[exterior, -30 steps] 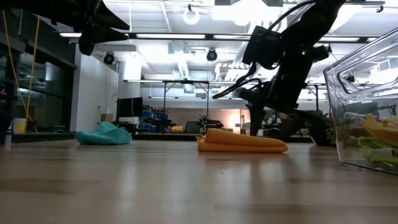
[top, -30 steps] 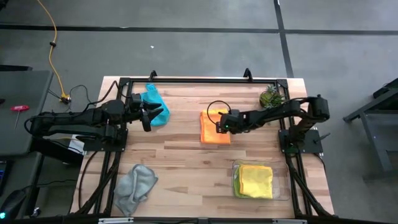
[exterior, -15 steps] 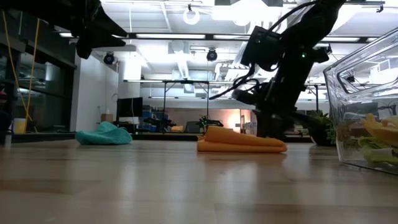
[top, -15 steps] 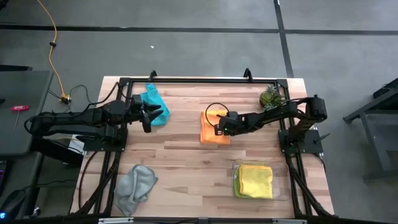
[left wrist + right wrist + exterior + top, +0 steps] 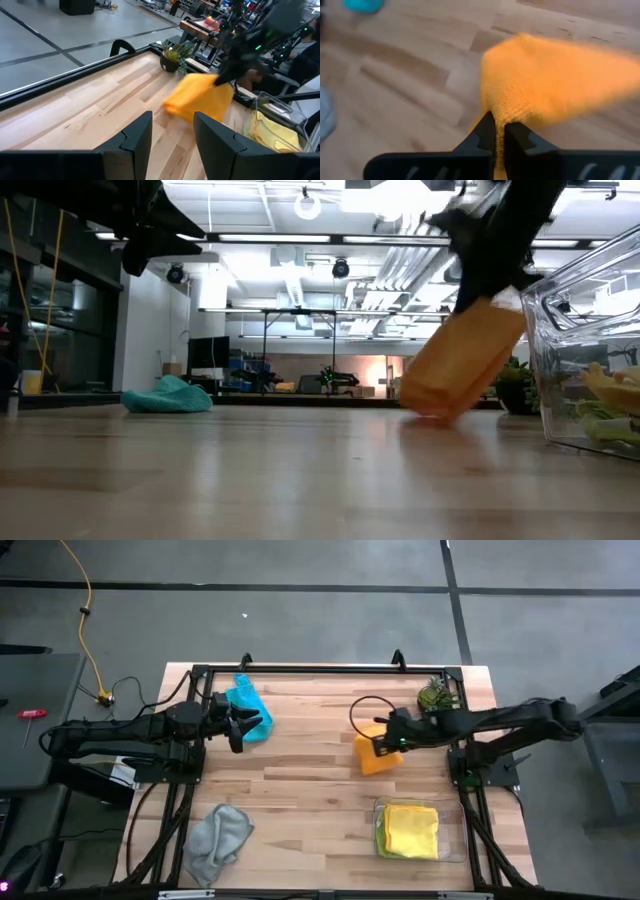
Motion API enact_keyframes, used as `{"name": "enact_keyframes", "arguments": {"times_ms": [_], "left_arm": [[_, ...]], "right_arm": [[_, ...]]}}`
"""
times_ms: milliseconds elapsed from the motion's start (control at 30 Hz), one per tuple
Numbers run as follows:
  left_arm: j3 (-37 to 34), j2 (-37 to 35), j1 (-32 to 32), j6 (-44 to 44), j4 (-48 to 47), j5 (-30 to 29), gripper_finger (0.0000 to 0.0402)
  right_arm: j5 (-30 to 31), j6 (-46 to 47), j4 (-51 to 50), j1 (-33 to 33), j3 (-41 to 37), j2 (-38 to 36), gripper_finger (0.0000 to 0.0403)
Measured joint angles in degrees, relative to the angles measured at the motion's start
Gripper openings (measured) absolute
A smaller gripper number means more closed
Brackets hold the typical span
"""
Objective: Fold microfiber towels
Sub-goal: Put the orange microfiber cloth into the transparent bin
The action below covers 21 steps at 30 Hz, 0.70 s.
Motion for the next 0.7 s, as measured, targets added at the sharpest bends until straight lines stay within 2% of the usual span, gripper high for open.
{"name": "enact_keyframes", "arguments": {"times_ms": [100,267,400,567,700], "left_arm": [[0.0,0.01,0.0,0.0,0.0,-0.11,0.0133],[0.0,0.0,0.0,-0.01,0.02,-0.12,0.0133],[0.0,0.0,0.0,-0.75,0.02,-0.14,0.0133],[0.0,0.0,0.0,-1.49,0.02,-0.15,0.0133],[0.0,0.0,0.0,-1.49,0.02,-0.15,0.0133]], "right_arm": [[0.07,0.01,-9.92,3.37,6.34,-2.49,0.0001],[0.14,0.32,-27.87,9.4,21.78,-2.52,0.0001],[-3.66,4.92,-36.98,15.3,31.67,-2.36,0.0],[-9.28,12.77,-38.6,25.84,36.15,-2.37,0.0],[-12.94,12.12,-33.68,34.22,36.18,-1.22,0.0]]}}
